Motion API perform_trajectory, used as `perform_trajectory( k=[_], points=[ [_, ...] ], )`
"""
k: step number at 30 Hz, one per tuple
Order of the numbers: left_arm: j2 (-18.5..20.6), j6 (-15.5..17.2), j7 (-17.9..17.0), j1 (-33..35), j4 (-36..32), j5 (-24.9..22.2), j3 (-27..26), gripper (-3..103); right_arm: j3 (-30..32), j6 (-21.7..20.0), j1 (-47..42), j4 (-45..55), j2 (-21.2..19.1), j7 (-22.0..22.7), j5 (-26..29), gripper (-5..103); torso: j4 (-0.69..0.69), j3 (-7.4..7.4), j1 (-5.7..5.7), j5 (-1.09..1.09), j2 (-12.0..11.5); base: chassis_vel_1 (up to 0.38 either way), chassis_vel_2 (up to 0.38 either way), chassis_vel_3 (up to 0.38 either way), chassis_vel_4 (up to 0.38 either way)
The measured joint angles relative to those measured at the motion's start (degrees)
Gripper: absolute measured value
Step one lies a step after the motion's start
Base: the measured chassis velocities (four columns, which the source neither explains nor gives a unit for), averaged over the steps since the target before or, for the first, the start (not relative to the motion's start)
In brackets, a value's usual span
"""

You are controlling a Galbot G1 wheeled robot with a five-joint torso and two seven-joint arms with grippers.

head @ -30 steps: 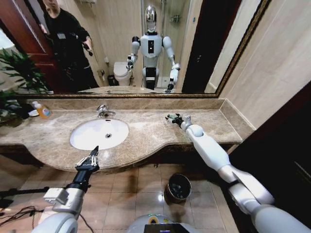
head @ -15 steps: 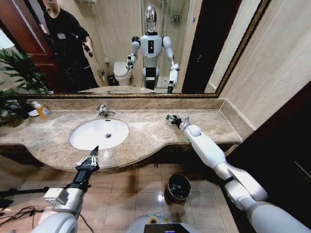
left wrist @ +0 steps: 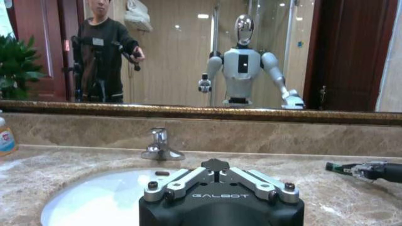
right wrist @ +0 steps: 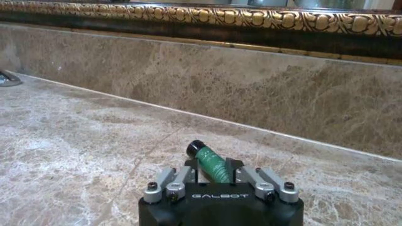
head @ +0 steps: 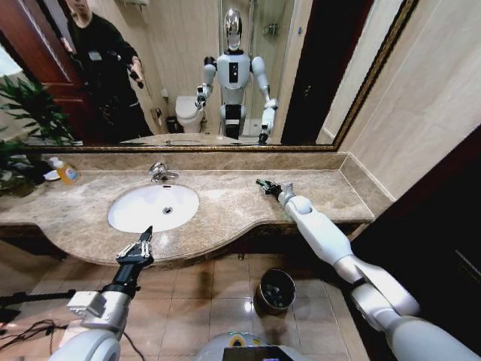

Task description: Pick up the trash from the sink and place it in the trash bin.

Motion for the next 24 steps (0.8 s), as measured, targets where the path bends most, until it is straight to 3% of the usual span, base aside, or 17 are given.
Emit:
perform_trajectory(
  k=[12,24],
  points=[
    [0.0,0.0,0.0,0.0,0.0,0.0,0.0,0,-0.4,-0.5,-2.9,4.7,-1.2,1.3,0.5,1,0.01,0.00,0.00,0.00,0.0,0.000,0.000,0.000,0.000],
    [0.0,0.0,0.0,0.0,0.0,0.0,0.0,0,0.7,-1.3,-7.0,11.9,-2.8,3.2,2.2,0,0.01,0.02,0.01,0.02,0.0,0.000,0.000,0.000,0.000]
  ],
)
